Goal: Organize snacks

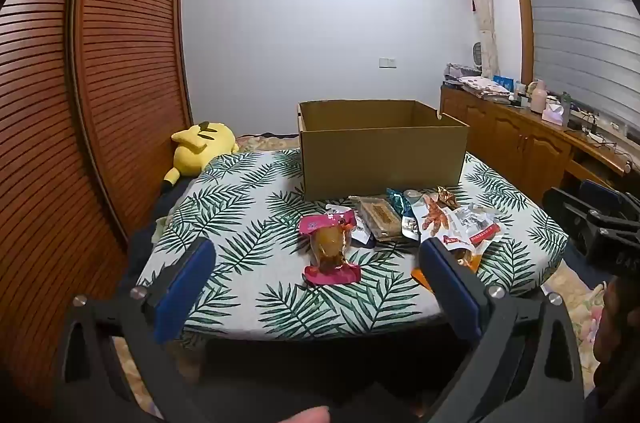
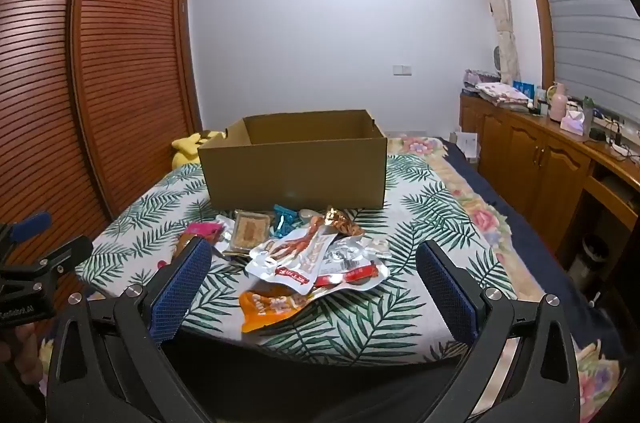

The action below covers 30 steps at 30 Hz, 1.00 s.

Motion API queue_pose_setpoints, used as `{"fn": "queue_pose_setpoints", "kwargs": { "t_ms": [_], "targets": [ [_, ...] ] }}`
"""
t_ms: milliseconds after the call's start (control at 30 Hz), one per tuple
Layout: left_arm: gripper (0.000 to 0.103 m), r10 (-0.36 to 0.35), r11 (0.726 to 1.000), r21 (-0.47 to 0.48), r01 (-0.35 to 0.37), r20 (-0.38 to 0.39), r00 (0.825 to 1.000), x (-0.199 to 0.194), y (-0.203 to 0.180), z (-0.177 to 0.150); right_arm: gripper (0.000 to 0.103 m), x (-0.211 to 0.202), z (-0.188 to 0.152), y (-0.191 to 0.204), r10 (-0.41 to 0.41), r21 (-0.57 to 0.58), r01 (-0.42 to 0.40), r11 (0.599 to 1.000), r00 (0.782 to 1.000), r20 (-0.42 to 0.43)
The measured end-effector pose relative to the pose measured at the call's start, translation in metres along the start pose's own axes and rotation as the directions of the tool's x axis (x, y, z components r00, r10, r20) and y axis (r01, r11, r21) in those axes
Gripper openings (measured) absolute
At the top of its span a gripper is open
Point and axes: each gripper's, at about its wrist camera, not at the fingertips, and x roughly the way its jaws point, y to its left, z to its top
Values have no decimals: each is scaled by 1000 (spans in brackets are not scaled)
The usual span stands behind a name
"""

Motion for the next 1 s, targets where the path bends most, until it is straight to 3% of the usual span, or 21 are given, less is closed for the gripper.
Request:
{"fn": "queue_pose_setpoints", "kwargs": {
  "t_ms": [1000],
  "targets": [
    [102,7,1000,-10,-7,9,1000,-2,4,-1,103,3,-4,1,0,3,0,1000,1000,-9]
  ]
}}
